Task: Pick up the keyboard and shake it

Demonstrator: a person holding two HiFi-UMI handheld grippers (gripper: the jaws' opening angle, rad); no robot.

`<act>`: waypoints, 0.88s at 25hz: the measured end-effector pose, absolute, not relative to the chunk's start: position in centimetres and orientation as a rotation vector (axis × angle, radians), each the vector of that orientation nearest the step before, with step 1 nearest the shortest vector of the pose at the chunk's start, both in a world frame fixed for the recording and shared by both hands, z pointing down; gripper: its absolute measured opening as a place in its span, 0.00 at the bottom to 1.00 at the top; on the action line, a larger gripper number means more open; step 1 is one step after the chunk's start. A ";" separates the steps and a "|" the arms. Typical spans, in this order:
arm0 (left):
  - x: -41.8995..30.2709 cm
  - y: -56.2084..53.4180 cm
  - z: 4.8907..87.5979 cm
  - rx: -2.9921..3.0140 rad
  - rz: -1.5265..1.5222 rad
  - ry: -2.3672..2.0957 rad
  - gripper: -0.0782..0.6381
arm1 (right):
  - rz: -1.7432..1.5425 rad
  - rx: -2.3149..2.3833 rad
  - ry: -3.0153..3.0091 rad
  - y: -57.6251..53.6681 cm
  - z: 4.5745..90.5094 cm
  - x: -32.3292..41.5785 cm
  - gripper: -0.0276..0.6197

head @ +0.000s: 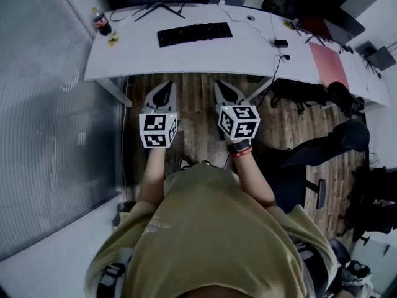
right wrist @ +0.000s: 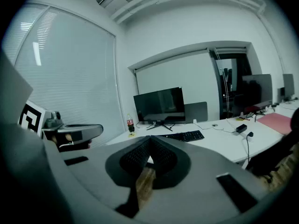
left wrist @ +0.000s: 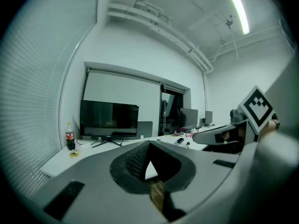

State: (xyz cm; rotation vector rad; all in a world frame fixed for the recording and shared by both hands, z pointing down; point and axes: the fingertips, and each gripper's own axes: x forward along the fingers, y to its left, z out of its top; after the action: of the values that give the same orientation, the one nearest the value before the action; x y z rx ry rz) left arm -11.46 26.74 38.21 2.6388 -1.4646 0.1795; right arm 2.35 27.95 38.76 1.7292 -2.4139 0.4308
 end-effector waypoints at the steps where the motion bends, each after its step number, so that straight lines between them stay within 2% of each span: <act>1: -10.8 26.6 38.4 2.647 0.184 -1.445 0.13 | 0.433 1.741 -2.406 28.0 38.8 2.8 0.08; 11: 0.7 25.1 40.7 2.758 0.250 -1.163 0.13 | 0.550 1.953 -2.268 28.4 41.4 12.7 0.08; 22: 14.4 17.5 40.0 2.803 0.283 -1.126 0.13 | 0.542 1.963 -2.340 20.8 40.3 23.8 0.08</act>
State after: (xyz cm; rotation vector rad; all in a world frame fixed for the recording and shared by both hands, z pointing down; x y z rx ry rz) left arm 14.37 17.53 40.01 2.8029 -1.1256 0.2834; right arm 23.78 20.81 40.26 1.9634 -2.3398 0.5415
